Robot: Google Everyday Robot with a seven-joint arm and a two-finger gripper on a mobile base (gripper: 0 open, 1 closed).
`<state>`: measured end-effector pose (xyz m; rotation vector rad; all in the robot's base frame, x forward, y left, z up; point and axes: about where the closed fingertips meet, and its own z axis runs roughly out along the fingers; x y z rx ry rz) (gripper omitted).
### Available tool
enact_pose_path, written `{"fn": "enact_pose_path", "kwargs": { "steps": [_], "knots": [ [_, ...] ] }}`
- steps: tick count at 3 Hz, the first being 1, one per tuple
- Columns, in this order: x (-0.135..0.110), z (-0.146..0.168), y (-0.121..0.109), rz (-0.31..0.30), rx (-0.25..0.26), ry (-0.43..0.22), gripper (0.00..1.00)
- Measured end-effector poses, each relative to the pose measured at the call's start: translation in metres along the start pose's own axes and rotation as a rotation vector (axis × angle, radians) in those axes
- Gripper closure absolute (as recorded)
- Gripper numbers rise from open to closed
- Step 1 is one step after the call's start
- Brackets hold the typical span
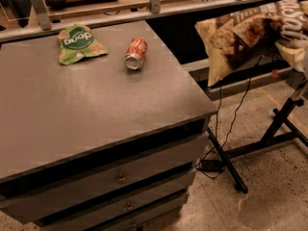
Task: Move brown chip bag near green jalapeno chip bag
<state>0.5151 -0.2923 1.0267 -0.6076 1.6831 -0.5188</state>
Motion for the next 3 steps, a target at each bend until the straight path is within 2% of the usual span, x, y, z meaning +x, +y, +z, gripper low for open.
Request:
{"fn": "enact_pose_path", "kwargs": {
  "steps": [1, 2, 3],
  "knots": [
    [0.004, 0.064, 0.008, 0.088, -0.069, -0.048, 1.0],
    [0.01, 0.118, 0.029, 0.154, -0.192, -0.075, 1.0],
    [0.023, 0.159, 0.033, 0.179, -0.283, -0.102, 1.0]
  ]
}}
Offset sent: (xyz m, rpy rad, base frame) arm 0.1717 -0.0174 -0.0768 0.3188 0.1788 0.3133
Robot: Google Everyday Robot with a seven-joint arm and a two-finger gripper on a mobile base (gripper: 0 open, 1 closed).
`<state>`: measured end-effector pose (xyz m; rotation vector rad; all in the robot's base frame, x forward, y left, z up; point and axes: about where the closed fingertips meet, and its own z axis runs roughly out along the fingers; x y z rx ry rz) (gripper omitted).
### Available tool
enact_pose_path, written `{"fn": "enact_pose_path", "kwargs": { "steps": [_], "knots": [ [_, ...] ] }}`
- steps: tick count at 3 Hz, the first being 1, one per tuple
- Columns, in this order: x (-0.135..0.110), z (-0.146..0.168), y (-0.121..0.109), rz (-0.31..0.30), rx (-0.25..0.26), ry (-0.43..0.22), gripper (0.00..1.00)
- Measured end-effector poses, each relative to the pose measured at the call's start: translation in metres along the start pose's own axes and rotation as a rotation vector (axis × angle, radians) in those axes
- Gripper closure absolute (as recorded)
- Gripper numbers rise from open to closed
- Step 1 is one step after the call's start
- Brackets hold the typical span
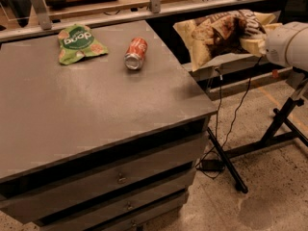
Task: Move brown chip bag near green jalapeno chip bag
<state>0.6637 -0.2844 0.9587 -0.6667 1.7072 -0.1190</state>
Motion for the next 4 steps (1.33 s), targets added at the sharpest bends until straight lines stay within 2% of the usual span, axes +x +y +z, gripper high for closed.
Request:
{"fn": "enact_pose_path", "kwargs": {
  "steps": [1, 2, 4],
  "knots": [
    [-0.002, 0.031, -0.019, -0.007, -0.034, -0.046, 1.0],
    [-0.022, 0.066, -0.044, -0.037, -0.031, -0.114, 1.0],
    [-0.026, 0.071, -0.041, -0.038, -0.017, -0.118, 1.0]
  ]
}}
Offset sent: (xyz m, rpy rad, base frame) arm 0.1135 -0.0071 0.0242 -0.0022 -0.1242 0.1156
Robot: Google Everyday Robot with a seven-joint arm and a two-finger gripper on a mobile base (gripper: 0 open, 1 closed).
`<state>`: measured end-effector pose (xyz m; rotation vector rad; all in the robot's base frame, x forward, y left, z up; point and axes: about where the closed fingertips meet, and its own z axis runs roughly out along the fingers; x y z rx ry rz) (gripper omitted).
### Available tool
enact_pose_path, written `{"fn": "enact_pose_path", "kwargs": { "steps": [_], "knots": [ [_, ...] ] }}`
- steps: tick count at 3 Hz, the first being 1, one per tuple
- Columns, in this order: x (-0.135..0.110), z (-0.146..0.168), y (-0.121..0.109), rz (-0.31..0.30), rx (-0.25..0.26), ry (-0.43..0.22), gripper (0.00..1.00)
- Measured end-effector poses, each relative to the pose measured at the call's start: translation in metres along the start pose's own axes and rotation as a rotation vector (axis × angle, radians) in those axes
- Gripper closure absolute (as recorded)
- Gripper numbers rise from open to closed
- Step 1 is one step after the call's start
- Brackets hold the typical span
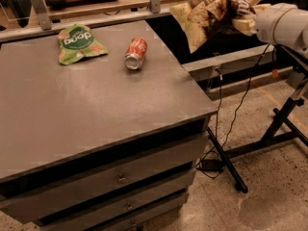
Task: Move brown chip bag near green jalapeno chip bag
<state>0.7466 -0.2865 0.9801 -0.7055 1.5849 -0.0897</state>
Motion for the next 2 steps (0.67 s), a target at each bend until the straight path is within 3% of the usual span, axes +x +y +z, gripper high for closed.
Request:
{"fn": "enact_pose_path", "kwargs": {
  "steps": [1, 2],
  "knots": [
    [-0.016, 0.023, 0.008, 0.035, 0.001, -0.017, 1.0],
    [-0.043, 0.057, 0.027, 0.077, -0.045, -0.059, 1.0]
  ]
}}
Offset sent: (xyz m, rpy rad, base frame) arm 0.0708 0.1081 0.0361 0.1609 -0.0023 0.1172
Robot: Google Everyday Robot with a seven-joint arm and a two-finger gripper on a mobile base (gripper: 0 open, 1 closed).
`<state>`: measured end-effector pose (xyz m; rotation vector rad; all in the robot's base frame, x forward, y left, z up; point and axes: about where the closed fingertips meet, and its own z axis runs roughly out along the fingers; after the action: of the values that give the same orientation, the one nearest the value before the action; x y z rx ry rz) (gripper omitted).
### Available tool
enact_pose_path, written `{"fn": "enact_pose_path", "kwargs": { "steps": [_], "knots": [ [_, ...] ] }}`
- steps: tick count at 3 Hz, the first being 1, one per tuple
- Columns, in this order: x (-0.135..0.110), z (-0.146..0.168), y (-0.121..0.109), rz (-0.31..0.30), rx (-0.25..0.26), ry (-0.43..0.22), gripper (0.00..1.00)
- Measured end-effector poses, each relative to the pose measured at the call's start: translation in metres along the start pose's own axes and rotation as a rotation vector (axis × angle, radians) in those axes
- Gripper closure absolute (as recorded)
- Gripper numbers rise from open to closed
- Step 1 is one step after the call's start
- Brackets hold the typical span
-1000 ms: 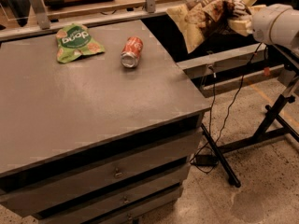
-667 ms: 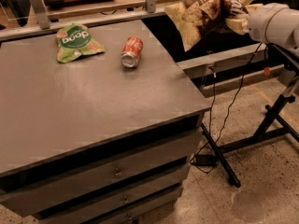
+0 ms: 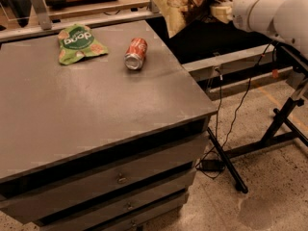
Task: Move brown chip bag near green jalapeno chip bag
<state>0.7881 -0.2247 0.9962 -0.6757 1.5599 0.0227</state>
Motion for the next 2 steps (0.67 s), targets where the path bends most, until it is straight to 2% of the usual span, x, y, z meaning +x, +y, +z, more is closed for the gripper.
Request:
{"fn": "enact_pose_path", "kwargs": {
  "steps": [2],
  "knots": [
    [-0.04, 0.075, 0.063, 0.043, -0.17, -0.078, 1.0]
  ]
}}
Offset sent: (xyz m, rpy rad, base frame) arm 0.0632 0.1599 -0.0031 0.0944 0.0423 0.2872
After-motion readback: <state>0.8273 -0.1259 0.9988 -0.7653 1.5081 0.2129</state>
